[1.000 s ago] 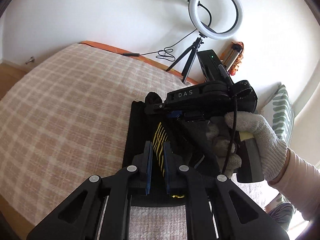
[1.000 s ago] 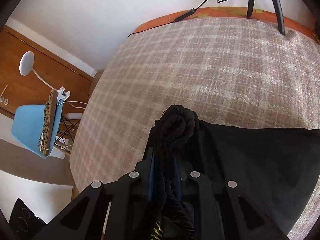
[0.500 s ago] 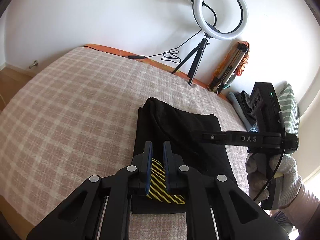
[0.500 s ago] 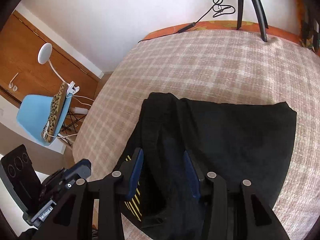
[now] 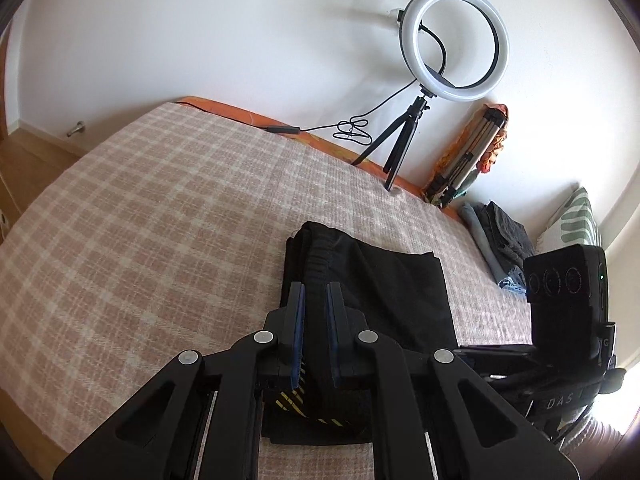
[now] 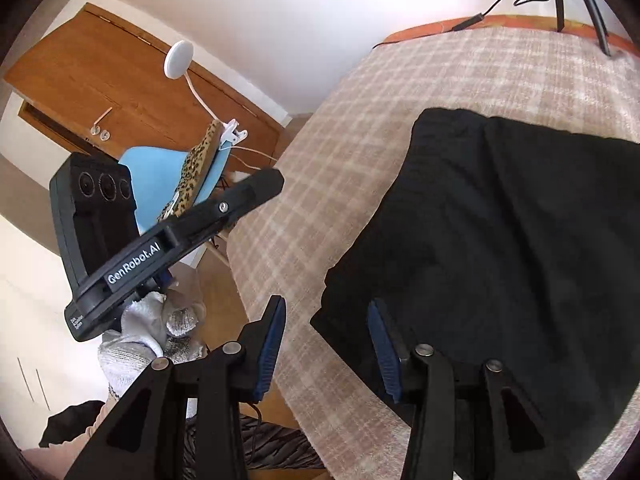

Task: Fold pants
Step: 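Press the folded pants flat with the left tool while the right tool withdraws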

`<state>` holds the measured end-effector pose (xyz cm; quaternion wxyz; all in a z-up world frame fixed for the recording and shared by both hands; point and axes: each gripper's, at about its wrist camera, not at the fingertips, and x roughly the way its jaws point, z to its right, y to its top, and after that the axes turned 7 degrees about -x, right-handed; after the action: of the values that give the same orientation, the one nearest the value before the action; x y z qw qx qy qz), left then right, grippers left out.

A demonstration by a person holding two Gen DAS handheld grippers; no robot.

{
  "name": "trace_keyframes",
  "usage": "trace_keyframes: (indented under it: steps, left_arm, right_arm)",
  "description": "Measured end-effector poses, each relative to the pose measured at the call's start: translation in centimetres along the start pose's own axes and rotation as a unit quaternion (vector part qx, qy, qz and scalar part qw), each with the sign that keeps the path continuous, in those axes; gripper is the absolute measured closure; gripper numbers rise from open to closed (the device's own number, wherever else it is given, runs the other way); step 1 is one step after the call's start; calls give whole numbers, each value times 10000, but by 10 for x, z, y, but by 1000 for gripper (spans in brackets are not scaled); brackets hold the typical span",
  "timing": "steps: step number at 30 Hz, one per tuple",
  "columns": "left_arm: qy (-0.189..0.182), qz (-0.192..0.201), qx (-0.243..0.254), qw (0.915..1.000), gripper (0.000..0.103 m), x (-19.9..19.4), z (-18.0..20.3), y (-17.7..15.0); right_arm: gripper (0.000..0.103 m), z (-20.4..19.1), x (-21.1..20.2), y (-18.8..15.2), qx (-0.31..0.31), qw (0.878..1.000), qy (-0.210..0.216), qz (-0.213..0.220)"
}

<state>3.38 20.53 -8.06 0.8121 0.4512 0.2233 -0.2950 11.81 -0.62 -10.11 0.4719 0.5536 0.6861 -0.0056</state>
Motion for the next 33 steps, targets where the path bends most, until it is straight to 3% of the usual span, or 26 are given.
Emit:
trace_keyframes:
  steps: [3, 5, 7, 11, 15, 19, 22, 26, 29, 30, 33]
  left_arm:
    - [-3, -223, 144, 9996, 94, 20, 16, -8]
    - [-2, -307, 282, 9991, 94, 34, 29, -7]
    - [75, -306, 520, 9981, 94, 46, 40, -5]
    - [181, -554, 499, 9970, 94, 68, 36, -3]
    - [328, -736, 582, 9950, 94, 79, 30, -12]
    - [553, -827, 592, 9933, 94, 85, 15, -20]
    - [507, -830, 687, 9929, 94, 83, 9, -25]
    - [516, -758, 654, 9936, 94, 75, 6, -23]
    - [563, -559, 554, 9953, 93, 58, 1, -13]
    - [475, -545, 471, 9963, 89, 52, 0, -10]
    - [358, -440, 386, 9976, 77, 34, 1, -7]
  right_arm:
    - [54, 27, -40, 7, 32, 9947, -933, 422]
    - [51, 53, -61, 13, 207, 9842, -1645, 627]
    - [48, 87, -77, 19, 562, 9738, -2040, 830]
    - [49, 152, -86, 26, 1410, 9687, -1886, 791]
    - [51, 179, -63, 28, 1733, 9701, -1611, 546]
    - [86, 175, -55, 27, 1628, 9742, -1430, 633]
    - [93, 172, -53, 31, 1359, 9716, -1844, 596]
    - [91, 173, -43, 36, 1349, 9704, -1926, 546]
    - [77, 168, -52, 34, 1328, 9708, -1924, 541]
    - [68, 164, -59, 32, 1282, 9698, -1988, 587]
    - [62, 147, -80, 22, 1086, 9707, -2031, 680]
